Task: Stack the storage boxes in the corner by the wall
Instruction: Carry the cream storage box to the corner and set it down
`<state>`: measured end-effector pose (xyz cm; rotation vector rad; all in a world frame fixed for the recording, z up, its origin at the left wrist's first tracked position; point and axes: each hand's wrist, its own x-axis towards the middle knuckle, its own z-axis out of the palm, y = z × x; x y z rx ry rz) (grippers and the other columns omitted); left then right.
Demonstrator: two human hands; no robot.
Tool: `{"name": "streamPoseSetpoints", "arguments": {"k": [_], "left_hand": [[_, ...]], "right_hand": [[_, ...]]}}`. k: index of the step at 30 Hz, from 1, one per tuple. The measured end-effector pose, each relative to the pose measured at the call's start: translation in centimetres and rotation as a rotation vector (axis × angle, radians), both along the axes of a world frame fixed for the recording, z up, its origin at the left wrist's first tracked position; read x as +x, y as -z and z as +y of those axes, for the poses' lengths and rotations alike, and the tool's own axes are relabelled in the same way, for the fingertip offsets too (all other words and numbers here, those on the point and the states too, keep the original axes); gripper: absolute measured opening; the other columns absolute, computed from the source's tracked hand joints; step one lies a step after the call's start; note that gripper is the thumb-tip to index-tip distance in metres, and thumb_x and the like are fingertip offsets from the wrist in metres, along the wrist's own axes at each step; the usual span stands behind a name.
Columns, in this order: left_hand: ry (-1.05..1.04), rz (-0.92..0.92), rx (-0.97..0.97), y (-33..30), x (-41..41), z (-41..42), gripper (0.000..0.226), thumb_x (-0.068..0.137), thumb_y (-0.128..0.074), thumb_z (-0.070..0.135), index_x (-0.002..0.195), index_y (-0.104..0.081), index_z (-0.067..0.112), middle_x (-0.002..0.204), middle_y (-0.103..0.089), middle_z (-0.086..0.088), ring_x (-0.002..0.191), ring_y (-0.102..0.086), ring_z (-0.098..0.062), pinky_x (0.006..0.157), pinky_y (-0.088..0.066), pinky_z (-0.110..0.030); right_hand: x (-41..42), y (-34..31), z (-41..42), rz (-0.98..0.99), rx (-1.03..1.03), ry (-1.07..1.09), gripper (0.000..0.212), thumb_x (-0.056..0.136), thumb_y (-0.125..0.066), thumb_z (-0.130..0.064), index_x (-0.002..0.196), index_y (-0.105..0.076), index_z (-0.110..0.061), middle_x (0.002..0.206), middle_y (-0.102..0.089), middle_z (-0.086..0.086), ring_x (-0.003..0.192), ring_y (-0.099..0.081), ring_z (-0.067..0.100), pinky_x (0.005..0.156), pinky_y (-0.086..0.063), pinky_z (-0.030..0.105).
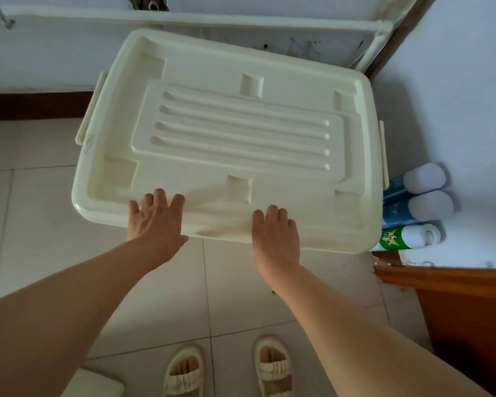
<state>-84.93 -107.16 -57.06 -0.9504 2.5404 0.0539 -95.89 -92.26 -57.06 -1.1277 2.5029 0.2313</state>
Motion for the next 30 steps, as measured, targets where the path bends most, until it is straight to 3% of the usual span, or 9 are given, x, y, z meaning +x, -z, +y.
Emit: {"name": "streamPoseSetpoints", "arguments": {"k": [3,5,9,11,15,18,20,26,30], "left_hand": [[0.181,-0.010,-0.144,0.9,0.4,0.0,0.060,0.084,-0.058,0.051,0.130,-0.036,0.020,0.122,-0.043,-0.007,0.113,-0.047,-0.023,0.100,-0.033,-0.036],[0.229,-0.001,-0.185,1.3,0.3,-0.2,0.059,0.086,-0.055,0.053,0.130,-0.036,0.018,0.121,-0.043,-0.006,0.111,-0.048,-0.022,0.099,-0.034,-0.033],[0.259,0.020,-0.191,1.7,-0.1,-0.4,0.058,0.086,-0.054,0.053,0.128,-0.039,0.017,0.119,-0.045,-0.004,0.107,-0.051,-0.020,0.090,-0.037,-0.028],[0.274,0.021,-0.198,1.5,-0.3,-0.3,0.057,0.086,-0.054,0.054,0.127,-0.039,0.017,0.119,-0.046,-0.002,0.107,-0.052,-0.018,0.089,-0.038,-0.027],[0.266,0.035,-0.195,1.4,-0.9,0.9,0.056,0.086,-0.053,0.053,0.127,-0.041,0.017,0.118,-0.047,-0.001,0.106,-0.053,-0.017,0.086,-0.040,-0.027],[0.254,0.058,-0.167,1.6,-2.3,2.7,0.055,0.087,-0.052,0.053,0.127,-0.040,0.017,0.119,-0.046,0.000,0.108,-0.052,-0.017,0.081,-0.041,-0.027],[0.259,0.058,-0.168,1.8,-3.4,3.5,0.055,0.088,-0.050,0.053,0.128,-0.038,0.018,0.119,-0.046,0.001,0.108,-0.052,-0.016,0.077,-0.039,-0.026],[0.302,0.021,-0.197,1.6,-4.2,4.0,0.054,0.088,-0.048,0.056,0.127,-0.038,0.019,0.117,-0.048,0.002,0.106,-0.054,-0.015,0.067,-0.033,-0.025],[0.281,0.015,-0.173,1.3,-4.7,5.5,0.053,0.088,-0.048,0.056,0.125,-0.039,0.018,0.114,-0.048,0.002,0.104,-0.054,-0.015,0.064,-0.033,-0.026]], "right_hand": [[-0.1,1.0,0.0,0.163,-0.004,-0.118,0.043,0.051,-0.078,-0.004,0.092,-0.062,-0.006,0.090,-0.059,0.014,0.079,-0.058,0.031,0.064,-0.045,0.036],[-0.5,1.6,0.0,0.218,0.005,-0.146,0.045,0.038,-0.081,-0.005,0.080,-0.063,-0.008,0.077,-0.059,0.011,0.067,-0.057,0.028,0.054,-0.041,0.033],[-1.3,1.4,0.2,0.194,0.019,-0.206,0.048,0.056,-0.077,-0.006,0.099,-0.056,-0.010,0.095,-0.055,0.010,0.083,-0.055,0.026,0.062,-0.030,0.033],[-1.6,1.5,0.4,0.121,-0.004,-0.253,0.049,0.071,-0.065,0.000,0.115,-0.044,-0.007,0.112,-0.046,0.013,0.099,-0.048,0.029,0.071,-0.030,0.034],[-3.3,0.8,1.2,0.079,-0.009,-0.275,0.052,0.072,-0.060,0.005,0.119,-0.040,-0.006,0.119,-0.041,0.014,0.106,-0.044,0.030,0.078,-0.033,0.034],[-5.2,1.1,1.9,0.188,-0.048,-0.281,0.058,0.044,-0.070,0.009,0.097,-0.054,-0.006,0.098,-0.052,0.013,0.086,-0.054,0.028,0.064,-0.033,0.032],[-6.3,1.2,2.2,0.278,-0.102,-0.239,0.052,0.020,-0.055,0.011,0.068,-0.058,-0.008,0.070,-0.055,0.009,0.057,-0.054,0.024,0.050,-0.027,0.028],[-7.6,2.0,3.6,0.256,-0.156,-0.297,0.048,0.027,-0.043,0.006,0.069,-0.058,-0.009,0.072,-0.056,0.009,0.059,-0.053,0.023,0.050,-0.025,0.026],[-8.2,2.1,4.4,0.273,-0.260,-0.286,0.042,0.023,-0.041,0.007,0.058,-0.057,-0.010,0.062,-0.055,0.006,0.050,-0.053,0.021,0.045,-0.023,0.023]]}}
